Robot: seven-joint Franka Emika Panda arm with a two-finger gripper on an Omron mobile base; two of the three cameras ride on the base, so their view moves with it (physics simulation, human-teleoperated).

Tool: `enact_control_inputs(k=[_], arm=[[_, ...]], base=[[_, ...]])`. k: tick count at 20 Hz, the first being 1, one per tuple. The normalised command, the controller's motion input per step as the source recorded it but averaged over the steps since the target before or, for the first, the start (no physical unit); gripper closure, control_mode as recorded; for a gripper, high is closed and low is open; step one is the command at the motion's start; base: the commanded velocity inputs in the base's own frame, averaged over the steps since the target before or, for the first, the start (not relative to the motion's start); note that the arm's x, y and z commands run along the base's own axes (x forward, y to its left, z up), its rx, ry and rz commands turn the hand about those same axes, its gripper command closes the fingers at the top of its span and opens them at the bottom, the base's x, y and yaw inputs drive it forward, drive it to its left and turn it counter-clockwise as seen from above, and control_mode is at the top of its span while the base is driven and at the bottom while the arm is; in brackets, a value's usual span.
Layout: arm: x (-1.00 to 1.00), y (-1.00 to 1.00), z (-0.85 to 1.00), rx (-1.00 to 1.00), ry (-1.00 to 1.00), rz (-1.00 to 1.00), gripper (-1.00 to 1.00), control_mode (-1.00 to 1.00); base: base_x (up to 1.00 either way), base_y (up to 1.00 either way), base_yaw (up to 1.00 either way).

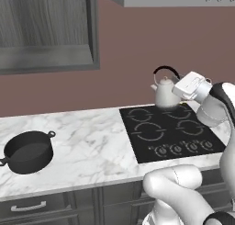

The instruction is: Pick the kettle from the cabinet and place it on a stove burner. Then pick the pot from the counter and place it on another stove burner. Finally, turn both burners on.

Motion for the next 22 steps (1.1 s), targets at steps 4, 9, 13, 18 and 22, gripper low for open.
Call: enact_control_inputs(k=[4, 9, 13, 18, 22], arm=[[0.43, 0.00, -0.29, 0.00, 0.00, 0.08, 1.00, -1.00], [0.41, 0.00, -0.30, 0.01, 0.00, 0.08, 1.00, -1.00], [0.41, -0.01, -0.21, 0.02, -0.01, 0.08, 1.00, -1.00], [0.38, -0.05, -0.11, 0.01, -0.01, 0.07, 1.00, -1.00], [0.35, -0.09, -0.10, 0.00, 0.00, 0.03, 1.00, -1.00]], base=[[0.00, 0.00, 0.00], [0.00, 0.00, 0.00], [0.00, 0.00, 0.00], [0.00, 0.00, 0.00], [0.00, 0.00, 0.00]])
